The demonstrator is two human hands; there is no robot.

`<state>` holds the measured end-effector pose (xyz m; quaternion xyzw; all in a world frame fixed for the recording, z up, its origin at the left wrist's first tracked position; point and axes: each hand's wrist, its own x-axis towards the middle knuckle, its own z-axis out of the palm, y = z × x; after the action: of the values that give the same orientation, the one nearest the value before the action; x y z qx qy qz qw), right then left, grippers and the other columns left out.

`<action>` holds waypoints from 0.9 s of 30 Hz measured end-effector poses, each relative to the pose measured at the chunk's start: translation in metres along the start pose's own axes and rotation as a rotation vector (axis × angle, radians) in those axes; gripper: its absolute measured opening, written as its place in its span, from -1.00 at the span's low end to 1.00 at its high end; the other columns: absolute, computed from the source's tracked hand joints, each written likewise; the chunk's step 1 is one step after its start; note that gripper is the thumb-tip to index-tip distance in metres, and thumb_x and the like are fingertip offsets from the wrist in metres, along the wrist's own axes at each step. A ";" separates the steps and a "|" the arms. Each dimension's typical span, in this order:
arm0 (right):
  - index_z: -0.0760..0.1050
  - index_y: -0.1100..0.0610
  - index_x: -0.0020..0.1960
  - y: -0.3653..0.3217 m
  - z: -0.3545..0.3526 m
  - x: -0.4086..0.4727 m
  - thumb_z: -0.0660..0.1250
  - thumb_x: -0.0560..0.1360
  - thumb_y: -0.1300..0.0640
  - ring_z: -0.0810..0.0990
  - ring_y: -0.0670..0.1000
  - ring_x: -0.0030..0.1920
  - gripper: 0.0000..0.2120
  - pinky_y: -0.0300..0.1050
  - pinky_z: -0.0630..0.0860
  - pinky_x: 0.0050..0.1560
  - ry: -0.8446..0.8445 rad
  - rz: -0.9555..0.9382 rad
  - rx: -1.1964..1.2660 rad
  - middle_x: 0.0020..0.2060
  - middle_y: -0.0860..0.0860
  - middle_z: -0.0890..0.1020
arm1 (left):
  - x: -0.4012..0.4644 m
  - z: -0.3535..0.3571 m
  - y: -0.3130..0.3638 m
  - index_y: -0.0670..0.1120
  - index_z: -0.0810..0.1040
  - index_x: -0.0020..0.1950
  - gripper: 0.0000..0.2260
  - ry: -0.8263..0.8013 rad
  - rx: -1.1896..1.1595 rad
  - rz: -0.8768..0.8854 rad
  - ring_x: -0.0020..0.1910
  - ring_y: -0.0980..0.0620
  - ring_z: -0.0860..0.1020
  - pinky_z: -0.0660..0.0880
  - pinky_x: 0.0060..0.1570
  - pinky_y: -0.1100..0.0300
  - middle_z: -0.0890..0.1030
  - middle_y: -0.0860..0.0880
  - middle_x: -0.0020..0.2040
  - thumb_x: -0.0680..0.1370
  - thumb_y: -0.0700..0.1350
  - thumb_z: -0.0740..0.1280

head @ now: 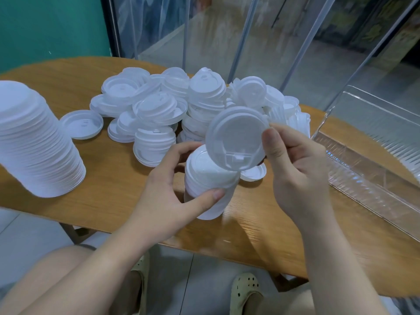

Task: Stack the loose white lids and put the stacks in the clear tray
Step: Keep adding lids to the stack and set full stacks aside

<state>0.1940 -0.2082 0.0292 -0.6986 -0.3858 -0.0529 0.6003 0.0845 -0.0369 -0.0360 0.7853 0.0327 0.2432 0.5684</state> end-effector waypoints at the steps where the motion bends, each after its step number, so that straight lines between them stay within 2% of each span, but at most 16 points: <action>1: 0.64 0.12 -0.01 -0.002 0.002 -0.001 0.23 0.67 0.06 0.55 0.22 -0.23 -0.76 0.01 0.48 -0.21 -0.019 0.005 0.010 -0.26 0.16 0.62 | 0.000 0.000 0.000 0.16 0.43 0.38 -0.37 -0.002 0.003 0.002 0.27 0.04 0.56 0.52 0.23 0.13 0.59 0.18 0.26 0.35 0.21 0.51; 3: 0.62 0.07 -0.06 -0.005 0.005 -0.002 0.24 0.66 0.08 0.51 0.15 -0.28 -0.78 0.00 0.44 -0.26 -0.052 0.014 0.017 -0.31 0.10 0.58 | 0.000 0.000 -0.001 0.14 0.44 0.40 -0.35 -0.002 0.006 0.005 0.27 0.02 0.57 0.52 0.24 0.07 0.60 0.16 0.26 0.35 0.20 0.52; 6: 0.57 0.01 -0.15 -0.004 0.006 0.000 0.25 0.68 0.13 0.47 -0.07 -0.34 -0.75 -0.20 0.40 -0.29 -0.060 0.051 0.031 -0.36 -0.05 0.53 | 0.000 -0.001 -0.002 0.12 0.45 0.39 -0.35 -0.003 0.009 0.005 0.27 0.01 0.57 0.52 0.26 0.04 0.61 0.14 0.26 0.34 0.20 0.53; 8: 0.58 0.01 -0.15 0.001 0.006 0.002 0.26 0.68 0.11 0.47 -0.07 -0.33 -0.75 -0.22 0.42 -0.27 -0.057 0.112 0.040 -0.35 -0.08 0.53 | 0.000 -0.001 -0.003 0.13 0.46 0.39 -0.34 -0.005 0.012 0.001 0.27 0.02 0.57 0.52 0.25 0.08 0.60 0.15 0.26 0.33 0.21 0.53; 12: 0.64 0.12 0.06 0.011 0.010 0.002 0.33 0.62 0.06 0.50 -0.08 -0.32 -0.83 -0.23 0.45 -0.31 -0.083 0.280 0.073 -0.32 -0.05 0.61 | 0.001 -0.003 -0.001 0.16 0.48 0.38 -0.34 -0.011 0.008 -0.012 0.25 0.10 0.57 0.49 0.21 0.28 0.61 0.20 0.25 0.31 0.23 0.52; 16: 0.65 0.07 -0.02 0.013 0.016 0.002 0.33 0.56 0.01 0.51 -0.13 -0.34 -0.83 -0.29 0.47 -0.30 -0.089 0.304 0.055 -0.33 -0.04 0.61 | 0.001 -0.003 0.000 0.15 0.49 0.39 -0.34 -0.009 -0.002 -0.005 0.25 0.11 0.57 0.47 0.20 0.36 0.62 0.22 0.25 0.31 0.23 0.53; 19: 0.64 0.02 -0.06 0.013 0.017 0.002 0.33 0.55 -0.01 0.49 -0.08 -0.33 -0.85 -0.21 0.46 -0.31 -0.078 0.308 0.050 -0.31 0.15 0.60 | 0.001 -0.003 -0.002 0.14 0.47 0.43 -0.28 -0.009 -0.001 0.000 0.27 0.15 0.57 0.46 0.21 0.37 0.61 0.24 0.27 0.29 0.24 0.55; 21: 0.64 0.00 -0.08 0.014 0.018 0.003 0.33 0.55 -0.02 0.47 -0.02 -0.30 -0.85 -0.08 0.43 -0.29 -0.070 0.309 0.042 -0.26 0.25 0.60 | 0.001 -0.002 -0.004 0.17 0.42 0.47 -0.20 0.002 -0.004 0.001 0.29 0.21 0.55 0.44 0.23 0.40 0.58 0.30 0.29 0.26 0.24 0.56; 24: 0.64 0.00 -0.12 0.016 0.019 0.003 0.34 0.55 -0.03 0.44 0.05 -0.30 -0.84 0.01 0.37 -0.29 -0.058 0.311 0.042 -0.25 0.31 0.55 | 0.001 -0.001 -0.004 0.27 0.36 0.48 -0.16 0.012 -0.020 0.002 0.29 0.26 0.53 0.41 0.23 0.44 0.55 0.37 0.28 0.23 0.25 0.57; 27: 0.63 0.01 -0.14 0.019 0.020 0.003 0.34 0.56 -0.02 0.42 0.08 -0.30 -0.83 0.15 0.39 -0.29 -0.058 0.288 0.028 -0.27 0.32 0.52 | 0.002 -0.001 -0.004 0.26 0.38 0.50 -0.16 0.009 -0.026 0.001 0.30 0.23 0.53 0.41 0.19 0.46 0.55 0.34 0.29 0.24 0.24 0.57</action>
<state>0.1995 -0.1886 0.0104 -0.7396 -0.2994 0.0593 0.5998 0.0865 -0.0338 -0.0391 0.7768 0.0318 0.2474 0.5783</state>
